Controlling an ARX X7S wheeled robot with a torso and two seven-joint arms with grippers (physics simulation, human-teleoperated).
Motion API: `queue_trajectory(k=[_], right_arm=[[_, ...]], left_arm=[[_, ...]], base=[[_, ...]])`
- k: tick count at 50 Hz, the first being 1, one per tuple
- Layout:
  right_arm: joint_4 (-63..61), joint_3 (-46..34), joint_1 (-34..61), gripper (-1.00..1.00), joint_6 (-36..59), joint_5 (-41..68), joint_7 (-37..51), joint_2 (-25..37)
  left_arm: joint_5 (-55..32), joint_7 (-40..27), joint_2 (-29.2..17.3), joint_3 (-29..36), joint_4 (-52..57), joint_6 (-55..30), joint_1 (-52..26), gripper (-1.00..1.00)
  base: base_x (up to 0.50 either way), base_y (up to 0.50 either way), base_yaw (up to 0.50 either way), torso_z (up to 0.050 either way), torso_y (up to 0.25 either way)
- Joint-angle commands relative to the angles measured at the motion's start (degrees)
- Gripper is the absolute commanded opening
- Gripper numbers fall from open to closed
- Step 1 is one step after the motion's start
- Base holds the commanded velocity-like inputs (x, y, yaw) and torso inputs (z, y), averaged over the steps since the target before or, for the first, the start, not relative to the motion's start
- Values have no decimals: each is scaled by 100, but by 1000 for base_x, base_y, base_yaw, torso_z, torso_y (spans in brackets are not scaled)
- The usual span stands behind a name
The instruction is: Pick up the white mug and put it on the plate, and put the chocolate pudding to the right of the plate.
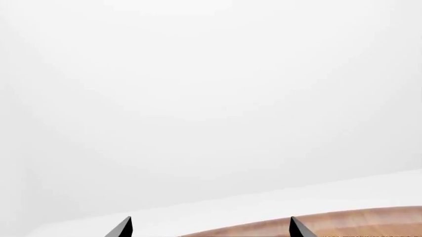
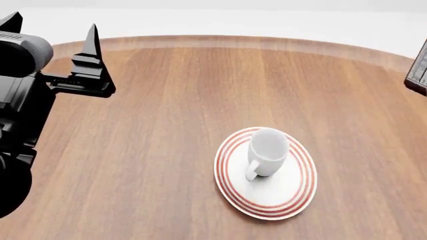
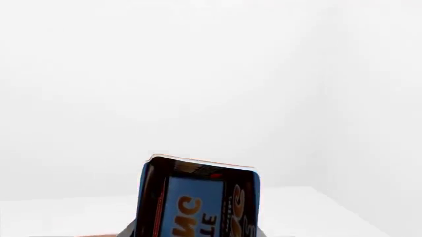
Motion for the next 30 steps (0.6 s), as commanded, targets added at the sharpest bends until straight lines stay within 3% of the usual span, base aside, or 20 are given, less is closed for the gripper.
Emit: queue_trajectory(k=[1, 6, 15, 23, 30], right_arm=[[944, 118, 191, -100, 733, -2166, -1443, -76], [1169, -202, 615, -100, 848, -3585, -2248, -317], [2445, -1174, 1278, -100, 1146, -4979, -3550, -976], [3491, -1992, 1685, -100, 1195, -5793, -4864, -1390], [4920, -2634, 2318, -100, 1421, -6216, -6014, -2104]], left_arm=[[91, 132, 122, -133, 1, -70, 5, 100], [107, 138, 161, -122, 3, -121, -14, 100], [144, 150, 202, -107, -14, -142, 4, 100], [149, 152, 229, -104, -36, -166, 10, 100], [171, 162, 272, -91, -40, -202, 8, 100]], base=[[0, 0, 0, 0, 0], [0, 0, 0, 0, 0], [0, 0, 0, 0, 0], [0, 0, 0, 0, 0], [0, 0, 0, 0, 0]])
